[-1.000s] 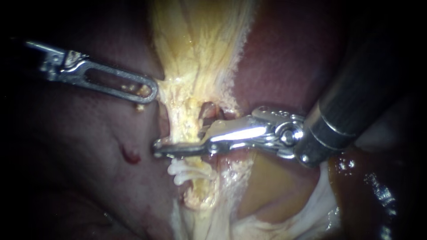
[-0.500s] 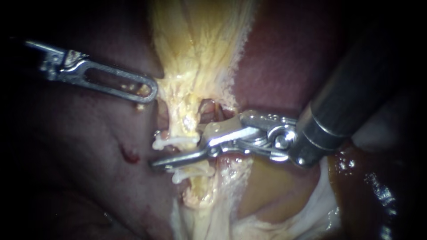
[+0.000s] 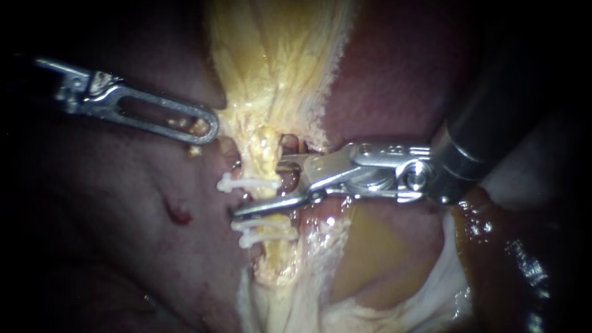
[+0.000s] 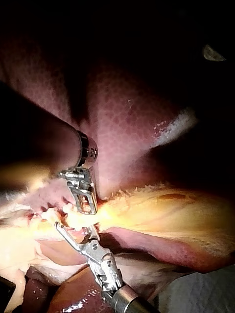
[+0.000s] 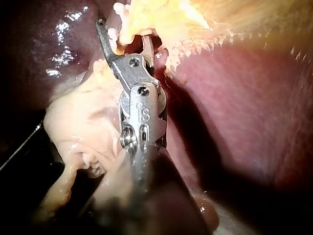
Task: Going back third clip left tube
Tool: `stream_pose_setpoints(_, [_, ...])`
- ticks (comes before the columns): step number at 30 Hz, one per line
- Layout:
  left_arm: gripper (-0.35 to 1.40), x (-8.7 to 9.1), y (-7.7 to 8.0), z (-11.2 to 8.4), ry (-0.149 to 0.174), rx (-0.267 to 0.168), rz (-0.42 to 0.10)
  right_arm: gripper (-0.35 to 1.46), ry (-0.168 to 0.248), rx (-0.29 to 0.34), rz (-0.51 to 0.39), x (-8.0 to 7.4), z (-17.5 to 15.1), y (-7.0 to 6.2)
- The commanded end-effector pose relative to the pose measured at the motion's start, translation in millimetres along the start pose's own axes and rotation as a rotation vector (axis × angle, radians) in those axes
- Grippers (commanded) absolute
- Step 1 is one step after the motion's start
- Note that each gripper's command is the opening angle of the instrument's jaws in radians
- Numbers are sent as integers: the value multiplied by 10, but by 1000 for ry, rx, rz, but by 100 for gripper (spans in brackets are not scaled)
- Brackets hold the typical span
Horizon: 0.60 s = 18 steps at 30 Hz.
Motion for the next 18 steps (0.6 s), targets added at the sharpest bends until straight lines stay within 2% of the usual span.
stream_pose_setpoints(1, [-35,0,0,0,0,0,0,50,0,2,-8,2,-5,-2])
stream_pose_setpoints(11, [-35,1,1,-1,1,1,1,50,-9,-9,-100,4,-60,-20])
stream_pose_setpoints(18, [-35,1,1,-1,1,1,1,50,-12,1,-151,17,-98,-46])
